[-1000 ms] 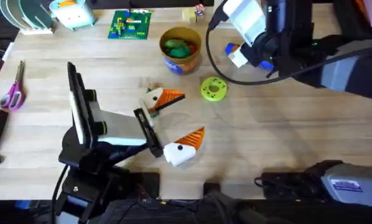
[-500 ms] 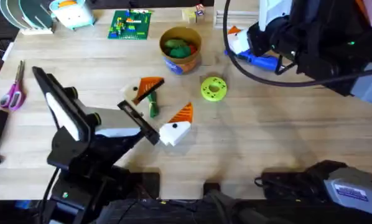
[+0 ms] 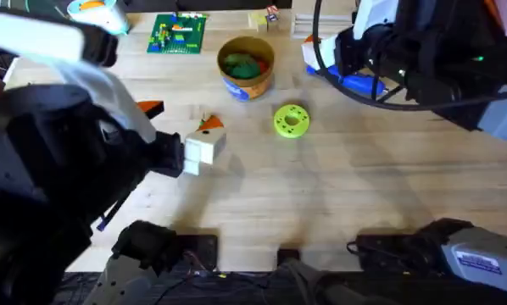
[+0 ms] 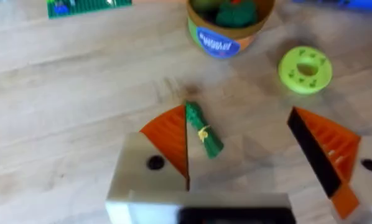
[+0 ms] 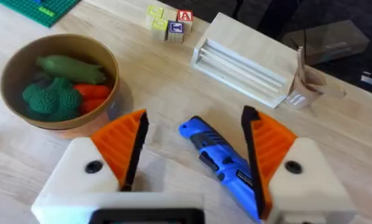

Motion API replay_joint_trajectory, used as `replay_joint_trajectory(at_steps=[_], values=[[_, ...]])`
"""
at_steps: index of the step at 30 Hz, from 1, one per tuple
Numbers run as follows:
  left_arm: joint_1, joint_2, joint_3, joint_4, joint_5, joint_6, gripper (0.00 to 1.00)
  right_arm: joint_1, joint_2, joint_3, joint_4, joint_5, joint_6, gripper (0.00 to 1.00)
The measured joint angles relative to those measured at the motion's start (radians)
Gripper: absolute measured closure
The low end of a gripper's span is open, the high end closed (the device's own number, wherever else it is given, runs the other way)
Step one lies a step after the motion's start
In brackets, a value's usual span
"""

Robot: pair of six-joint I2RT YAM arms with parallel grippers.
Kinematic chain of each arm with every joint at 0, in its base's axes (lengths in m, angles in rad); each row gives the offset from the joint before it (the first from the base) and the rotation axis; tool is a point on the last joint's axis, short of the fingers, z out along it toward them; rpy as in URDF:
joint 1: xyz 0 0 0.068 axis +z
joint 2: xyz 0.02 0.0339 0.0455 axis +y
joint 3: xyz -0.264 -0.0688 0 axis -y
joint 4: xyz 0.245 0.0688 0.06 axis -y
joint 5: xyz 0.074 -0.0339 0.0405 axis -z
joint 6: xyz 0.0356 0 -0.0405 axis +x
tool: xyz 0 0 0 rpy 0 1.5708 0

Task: Pick up the gripper from the table and insert it into the empty holder that is missing its gripper. Then pick up a screw, insert it into the mounting hole, and use the screwdriver to tighten it. Finally, clean up the table by picking up the vegetable and placing it into the bucket.

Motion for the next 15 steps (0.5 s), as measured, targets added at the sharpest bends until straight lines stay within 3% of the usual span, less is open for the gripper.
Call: replay_joint_trajectory(at_steps=[8, 12, 15], values=[[0.000, 0.300, 0.047, -0.021, 0.047, -0.007, 0.008, 0.000, 0.000, 0.000, 0.000, -0.005, 0.011, 0.117], [0.000, 0.385, 0.047, -0.020, 0.076, -0.032, 0.008, 0.000, 0.000, 0.000, 0.000, -0.005, 0.011, 0.117], [0.000, 0.455, 0.047, -0.017, 0.065, -0.091, 0.008, 0.000, 0.000, 0.000, 0.000, -0.005, 0.011, 0.117]])
